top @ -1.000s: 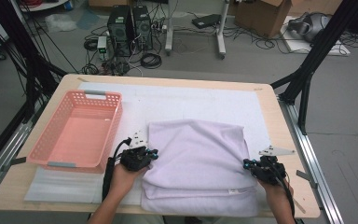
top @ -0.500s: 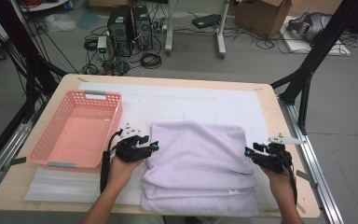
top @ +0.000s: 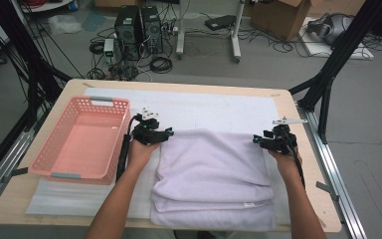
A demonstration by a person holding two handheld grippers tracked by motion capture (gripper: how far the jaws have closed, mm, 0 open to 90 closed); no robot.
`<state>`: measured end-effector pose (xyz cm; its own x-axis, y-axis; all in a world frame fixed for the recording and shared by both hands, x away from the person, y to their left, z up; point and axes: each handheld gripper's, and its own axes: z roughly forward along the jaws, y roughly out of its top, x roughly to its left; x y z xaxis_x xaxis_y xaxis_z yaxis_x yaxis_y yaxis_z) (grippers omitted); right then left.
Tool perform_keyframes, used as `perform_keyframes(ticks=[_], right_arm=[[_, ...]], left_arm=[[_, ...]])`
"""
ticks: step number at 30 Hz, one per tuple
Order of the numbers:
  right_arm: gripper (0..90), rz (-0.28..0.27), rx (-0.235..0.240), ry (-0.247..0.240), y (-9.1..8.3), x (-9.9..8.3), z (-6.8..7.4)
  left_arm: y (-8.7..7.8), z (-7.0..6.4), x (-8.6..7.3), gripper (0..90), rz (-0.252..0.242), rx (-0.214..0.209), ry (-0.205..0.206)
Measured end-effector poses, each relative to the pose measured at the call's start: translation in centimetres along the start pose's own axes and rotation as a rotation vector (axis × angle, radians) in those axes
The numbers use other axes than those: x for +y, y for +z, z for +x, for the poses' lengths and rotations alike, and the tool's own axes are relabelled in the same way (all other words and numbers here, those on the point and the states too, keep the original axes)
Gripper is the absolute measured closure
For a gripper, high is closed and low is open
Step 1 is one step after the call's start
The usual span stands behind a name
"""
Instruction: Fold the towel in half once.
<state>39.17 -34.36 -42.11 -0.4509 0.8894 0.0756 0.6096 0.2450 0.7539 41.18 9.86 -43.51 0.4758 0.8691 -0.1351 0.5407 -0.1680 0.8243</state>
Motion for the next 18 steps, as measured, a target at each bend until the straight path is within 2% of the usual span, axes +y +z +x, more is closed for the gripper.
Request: perform_keyframes(ticks=[3,4,6,7,8,9,10,11,12,14,16,18], right_arm=[[37.5,0.015,0.008,0.011,1.5,0.0,-0.5],[37.0,0.019,0.024,0.005,2.0,0.0,-0.5],[38.7,0.037,0.017,-0.017,2.8,-0.1,-0.4],[40.9,0.062,0.010,-0.026,3.2,-0.2,-0.4],[46.9,0.053,0.001,-0.031,3.3,-0.3,-0.5],[56.7,0.051,-0.009,-0.019,3.2,-0.3,-0.5],[78.3,0.049,0.016,-0.007,3.1,-0.3,-0.7],[81.3,0.049,0.051,0.010,3.0,-0.3,-0.7],[83.6,0.053,0.033,0.011,3.0,-0.2,-0.5],[84.4,0.035,0.017,0.007,2.8,0.0,-0.5],[84.5,-0.047,0.016,0.040,2.1,0.2,-1.2],[84.6,-0.097,-0.006,0.031,1.6,0.6,-1.5]], left_arm=[[1.0,0.4,-0.5,39.7,0.039,-0.001,-0.004],[1.2,0.4,-0.6,40.2,0.044,-0.008,-0.002],[1.7,0.4,-0.9,42.4,0.057,-0.008,0.009],[1.7,0.3,-0.8,43.8,0.059,0.006,0.017],[1.7,0.3,-0.8,46.4,0.060,0.015,0.026],[1.5,0.4,-0.8,55.2,0.062,0.017,0.046],[1.4,0.6,-0.8,78.8,0.061,-0.026,0.018],[1.2,0.6,-0.7,85.6,0.065,-0.005,0.034],[1.2,0.5,-0.6,86.7,0.053,0.018,0.051],[0.8,0.7,-0.3,87.2,-0.004,0.055,0.025],[0.5,0.9,0.3,87.3,-0.056,0.073,0.029],[0.4,1.0,0.6,87.3,-0.112,0.074,0.032]])
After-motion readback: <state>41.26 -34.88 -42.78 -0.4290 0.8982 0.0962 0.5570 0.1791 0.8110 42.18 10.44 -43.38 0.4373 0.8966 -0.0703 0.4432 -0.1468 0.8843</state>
